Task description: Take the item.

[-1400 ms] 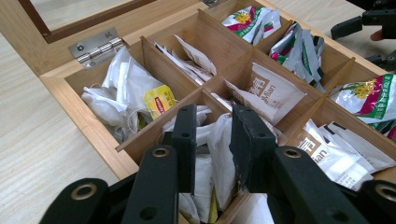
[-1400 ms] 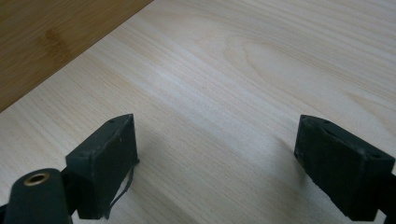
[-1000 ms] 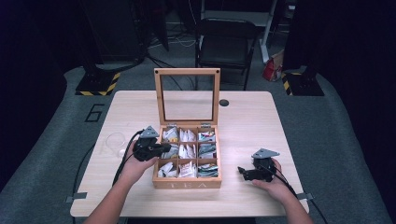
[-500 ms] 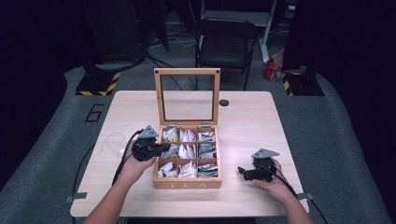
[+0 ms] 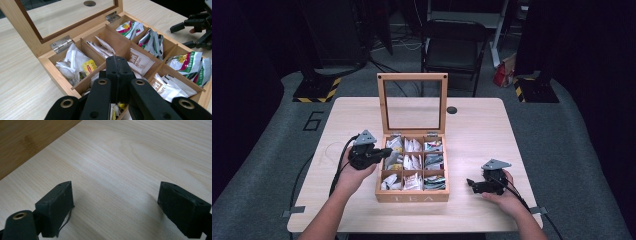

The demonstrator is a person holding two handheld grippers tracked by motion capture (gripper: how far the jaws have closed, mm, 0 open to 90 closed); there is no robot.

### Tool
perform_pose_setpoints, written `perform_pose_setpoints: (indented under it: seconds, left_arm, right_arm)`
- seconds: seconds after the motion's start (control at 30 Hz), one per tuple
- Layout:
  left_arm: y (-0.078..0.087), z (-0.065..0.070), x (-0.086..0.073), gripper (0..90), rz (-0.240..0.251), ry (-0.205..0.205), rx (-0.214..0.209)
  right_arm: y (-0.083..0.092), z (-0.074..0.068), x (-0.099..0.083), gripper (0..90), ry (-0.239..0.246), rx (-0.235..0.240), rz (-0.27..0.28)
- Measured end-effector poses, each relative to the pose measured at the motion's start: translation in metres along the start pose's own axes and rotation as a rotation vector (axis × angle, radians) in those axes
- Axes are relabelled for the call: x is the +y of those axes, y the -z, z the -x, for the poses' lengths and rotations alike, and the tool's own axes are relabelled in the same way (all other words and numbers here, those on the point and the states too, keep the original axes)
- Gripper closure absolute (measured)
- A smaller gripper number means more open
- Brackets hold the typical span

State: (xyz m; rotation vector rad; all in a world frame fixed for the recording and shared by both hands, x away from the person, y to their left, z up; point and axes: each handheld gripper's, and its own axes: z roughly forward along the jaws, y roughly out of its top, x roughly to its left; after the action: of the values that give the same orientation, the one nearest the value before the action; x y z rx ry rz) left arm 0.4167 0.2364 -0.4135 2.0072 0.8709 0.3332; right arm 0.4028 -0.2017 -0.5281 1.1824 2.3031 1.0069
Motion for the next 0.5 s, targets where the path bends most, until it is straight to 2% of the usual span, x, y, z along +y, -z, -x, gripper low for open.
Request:
perform_pose_setpoints:
  seconds: [0.5]
  left_arm:
    - [0.018,-0.002,0.008,89.9,0.029,-0.018,0.025]
  right_arm:
    - [0.000,0.000,0.000,12.5,0.000,-0.001,0.000]
